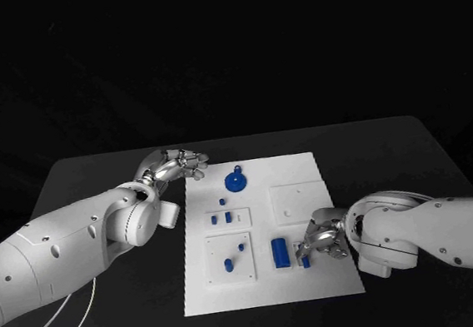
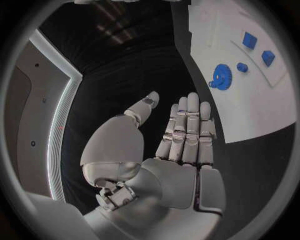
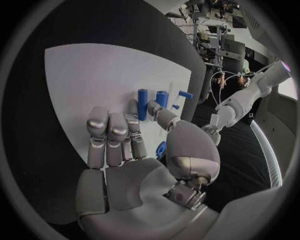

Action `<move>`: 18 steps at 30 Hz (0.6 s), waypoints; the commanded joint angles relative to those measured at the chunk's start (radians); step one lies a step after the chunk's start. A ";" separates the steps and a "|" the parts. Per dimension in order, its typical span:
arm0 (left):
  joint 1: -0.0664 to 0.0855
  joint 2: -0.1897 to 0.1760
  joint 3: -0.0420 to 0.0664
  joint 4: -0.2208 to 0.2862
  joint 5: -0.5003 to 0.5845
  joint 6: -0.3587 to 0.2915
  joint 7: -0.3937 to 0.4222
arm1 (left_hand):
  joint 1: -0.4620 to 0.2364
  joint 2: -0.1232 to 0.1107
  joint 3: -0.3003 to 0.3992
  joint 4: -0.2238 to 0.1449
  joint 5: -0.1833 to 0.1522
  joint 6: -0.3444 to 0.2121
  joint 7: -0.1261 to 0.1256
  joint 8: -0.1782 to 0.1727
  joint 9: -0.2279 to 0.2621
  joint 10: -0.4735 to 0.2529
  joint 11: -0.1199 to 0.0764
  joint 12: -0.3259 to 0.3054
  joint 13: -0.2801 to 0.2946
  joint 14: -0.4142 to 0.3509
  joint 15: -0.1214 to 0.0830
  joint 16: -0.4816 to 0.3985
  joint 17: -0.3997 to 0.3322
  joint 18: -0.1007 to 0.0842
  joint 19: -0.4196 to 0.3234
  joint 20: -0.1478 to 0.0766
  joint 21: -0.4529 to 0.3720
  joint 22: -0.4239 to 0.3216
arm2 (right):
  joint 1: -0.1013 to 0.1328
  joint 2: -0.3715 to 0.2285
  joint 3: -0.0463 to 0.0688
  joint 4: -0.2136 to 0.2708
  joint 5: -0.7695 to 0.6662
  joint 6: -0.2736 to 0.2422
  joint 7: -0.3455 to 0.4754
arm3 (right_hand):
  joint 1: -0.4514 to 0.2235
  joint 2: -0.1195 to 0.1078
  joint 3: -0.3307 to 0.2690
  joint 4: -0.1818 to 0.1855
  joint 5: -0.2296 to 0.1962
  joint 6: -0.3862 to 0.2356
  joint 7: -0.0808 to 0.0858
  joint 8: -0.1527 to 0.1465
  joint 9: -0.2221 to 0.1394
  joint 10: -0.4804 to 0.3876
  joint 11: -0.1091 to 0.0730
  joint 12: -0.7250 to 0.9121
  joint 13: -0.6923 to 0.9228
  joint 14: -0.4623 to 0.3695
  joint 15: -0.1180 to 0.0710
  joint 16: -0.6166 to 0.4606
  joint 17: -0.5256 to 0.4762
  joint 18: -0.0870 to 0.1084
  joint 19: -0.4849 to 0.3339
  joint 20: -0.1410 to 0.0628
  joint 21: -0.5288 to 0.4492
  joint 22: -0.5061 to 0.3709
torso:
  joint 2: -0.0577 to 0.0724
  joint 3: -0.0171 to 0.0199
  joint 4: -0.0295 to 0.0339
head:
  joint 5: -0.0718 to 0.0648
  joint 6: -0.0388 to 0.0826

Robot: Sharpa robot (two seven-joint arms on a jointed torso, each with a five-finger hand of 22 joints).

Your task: Assemble the parts on the task board

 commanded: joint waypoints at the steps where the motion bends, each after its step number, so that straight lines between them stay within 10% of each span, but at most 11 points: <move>1: 0.001 0.000 0.001 0.002 0.004 0.014 0.005 | 0.000 0.007 0.000 0.008 -0.001 -0.008 0.002 0.003 -0.001 -0.008 0.000 -0.001 -0.002 0.008 -0.001 -0.005 0.001 0.003 0.006 0.000 -0.004 0.001 | -0.001 0.004 0.000 0.001 -0.028 -0.007 0.027 | -0.008 0.000 0.000 -0.006 0.003 0.007 -0.001 -0.002 -0.002 0.008 -0.001 -0.003 0.001 0.000 -0.005 -0.005 -0.001 0.060 0.003 -0.002 0.003 0.007 | 0.000 -0.0004 -0.0006 | 0.001 -0.004; 18: 0.001 0.004 0.001 0.000 0.004 0.019 0.002 | 0.000 0.007 0.000 0.009 0.000 -0.012 0.004 0.002 -0.003 -0.010 0.001 -0.002 -0.002 0.008 -0.001 -0.007 0.004 0.003 0.006 0.000 -0.005 0.002 | -0.007 0.011 0.000 -0.016 -0.053 -0.001 0.039 | -0.025 -0.058 -0.002 -0.020 0.003 0.004 0.001 -0.008 -0.008 0.005 0.001 -0.010 0.007 0.000 -0.004 -0.010 0.000 0.060 0.006 -0.006 -0.001 0.004 | 0.000 0.0000 -0.0009 | 0.009 -0.008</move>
